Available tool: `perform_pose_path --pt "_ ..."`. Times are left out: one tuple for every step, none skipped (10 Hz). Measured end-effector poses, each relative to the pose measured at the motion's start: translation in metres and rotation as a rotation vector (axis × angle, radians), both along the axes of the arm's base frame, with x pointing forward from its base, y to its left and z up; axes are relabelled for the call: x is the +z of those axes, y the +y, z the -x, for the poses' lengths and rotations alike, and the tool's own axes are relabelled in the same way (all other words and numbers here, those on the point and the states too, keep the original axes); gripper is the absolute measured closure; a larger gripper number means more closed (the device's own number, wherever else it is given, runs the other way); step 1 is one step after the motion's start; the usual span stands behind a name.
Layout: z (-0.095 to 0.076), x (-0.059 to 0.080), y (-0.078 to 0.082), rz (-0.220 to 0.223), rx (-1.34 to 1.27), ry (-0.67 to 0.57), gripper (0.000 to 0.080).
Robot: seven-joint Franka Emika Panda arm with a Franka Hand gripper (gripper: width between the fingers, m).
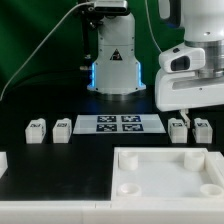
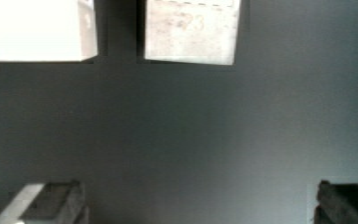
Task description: Assemble one leg
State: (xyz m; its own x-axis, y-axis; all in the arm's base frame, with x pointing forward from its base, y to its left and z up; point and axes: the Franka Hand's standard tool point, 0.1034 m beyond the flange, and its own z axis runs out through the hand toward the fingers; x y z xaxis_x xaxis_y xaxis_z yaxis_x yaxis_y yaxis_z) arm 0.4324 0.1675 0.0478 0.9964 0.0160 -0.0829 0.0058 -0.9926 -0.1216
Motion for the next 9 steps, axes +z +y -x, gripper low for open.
perform_pose_path --pt "0.008 0.001 -0.003 0.015 0.02 0.14 0.0151" --pt "0.005 0.005 0.002 0.019 -0.025 0.268 0.0151" --pt "0.011 0.005 0.004 0.025 -0.017 0.396 0.0151" --pt "0.013 0.003 0.006 0.028 -0.003 0.513 0.0151" --pt "0.013 -0.002 0.009 0.026 0.008 0.594 0.0151" --pt "0.012 -0.005 0.01 0.024 0.018 0.649 0.0151" --pt "0.01 -0.006 0.01 0.023 0.018 0.658 0.0151" --pt "0.01 -0.006 0.01 0.023 0.018 0.653 0.0151" --pt "0.011 -0.007 0.01 0.024 0.017 0.656 0.0151"
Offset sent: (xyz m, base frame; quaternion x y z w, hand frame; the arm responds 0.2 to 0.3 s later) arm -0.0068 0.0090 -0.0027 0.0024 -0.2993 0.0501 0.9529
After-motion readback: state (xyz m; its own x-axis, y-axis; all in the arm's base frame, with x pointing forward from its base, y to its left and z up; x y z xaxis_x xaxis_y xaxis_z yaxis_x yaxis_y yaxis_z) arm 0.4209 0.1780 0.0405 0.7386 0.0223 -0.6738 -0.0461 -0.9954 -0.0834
